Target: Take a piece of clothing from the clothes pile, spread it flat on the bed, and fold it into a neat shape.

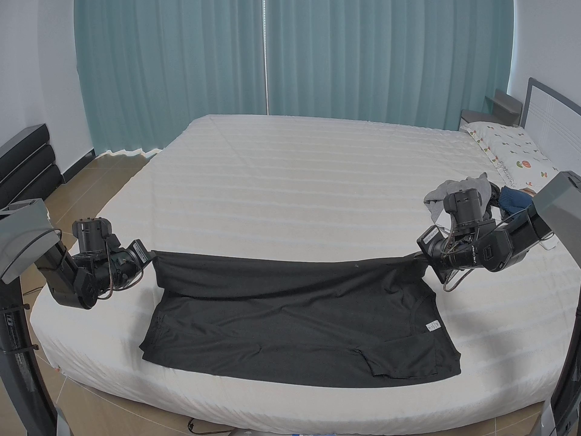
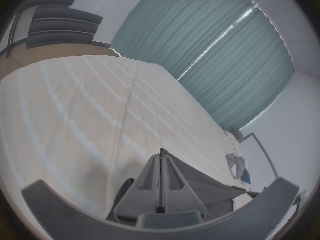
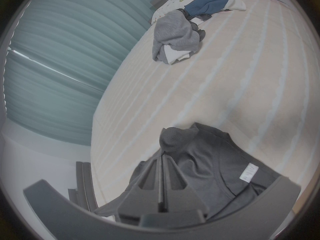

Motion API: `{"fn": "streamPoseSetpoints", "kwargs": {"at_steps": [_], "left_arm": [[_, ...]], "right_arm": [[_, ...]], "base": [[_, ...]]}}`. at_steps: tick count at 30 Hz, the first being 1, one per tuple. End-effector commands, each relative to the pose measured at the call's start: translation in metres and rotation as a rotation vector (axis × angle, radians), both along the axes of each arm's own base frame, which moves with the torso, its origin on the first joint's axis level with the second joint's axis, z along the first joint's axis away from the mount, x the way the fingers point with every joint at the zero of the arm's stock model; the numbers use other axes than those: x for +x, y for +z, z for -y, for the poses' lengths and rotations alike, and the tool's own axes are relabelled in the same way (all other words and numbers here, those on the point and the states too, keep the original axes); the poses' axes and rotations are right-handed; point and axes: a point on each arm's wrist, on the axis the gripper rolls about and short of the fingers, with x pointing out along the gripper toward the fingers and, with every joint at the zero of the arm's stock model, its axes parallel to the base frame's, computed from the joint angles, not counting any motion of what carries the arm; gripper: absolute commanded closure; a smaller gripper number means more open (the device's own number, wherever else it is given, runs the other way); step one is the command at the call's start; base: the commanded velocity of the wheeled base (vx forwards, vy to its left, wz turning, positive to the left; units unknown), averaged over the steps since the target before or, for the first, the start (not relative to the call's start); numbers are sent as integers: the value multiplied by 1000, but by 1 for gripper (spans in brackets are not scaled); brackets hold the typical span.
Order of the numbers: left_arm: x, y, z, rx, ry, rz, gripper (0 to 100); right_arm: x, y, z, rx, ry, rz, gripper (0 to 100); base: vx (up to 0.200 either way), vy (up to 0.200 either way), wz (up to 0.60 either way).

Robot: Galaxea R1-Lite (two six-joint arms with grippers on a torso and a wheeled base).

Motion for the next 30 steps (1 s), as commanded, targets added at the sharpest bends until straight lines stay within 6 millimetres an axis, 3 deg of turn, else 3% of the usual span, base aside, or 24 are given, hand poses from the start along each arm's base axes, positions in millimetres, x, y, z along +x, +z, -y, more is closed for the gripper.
{"fn": "streamPoseSetpoints", "kwargs": {"at_steps": [1,3,6,8,9,16,30], "left_arm": [[-14,-9,0,46,-26,-46,100],[-18,-12,0,65,-38,-57,100],[-28,-22,1,132,-84,-90,100],[-28,-22,1,132,-84,-90,100],[-36,-30,2,174,-119,-120,100],[-53,-42,5,250,-184,-171,100],[-57,-45,6,247,-192,-205,100]], "right_arm": [[-20,2,3,-22,36,-36,100],[-26,-3,4,-29,51,-63,100],[-44,-26,6,-46,101,-155,100],[-44,-26,6,-46,101,-155,100],[-50,-42,8,-52,108,-216,100],[-63,-74,6,-105,165,-322,100],[-62,-73,2,-113,178,-311,100]], "base": [[0,0,0],[0,0,0],[0,0,0],[0,0,0],[0,0,0],[0,0,0],[0,0,0]]}}
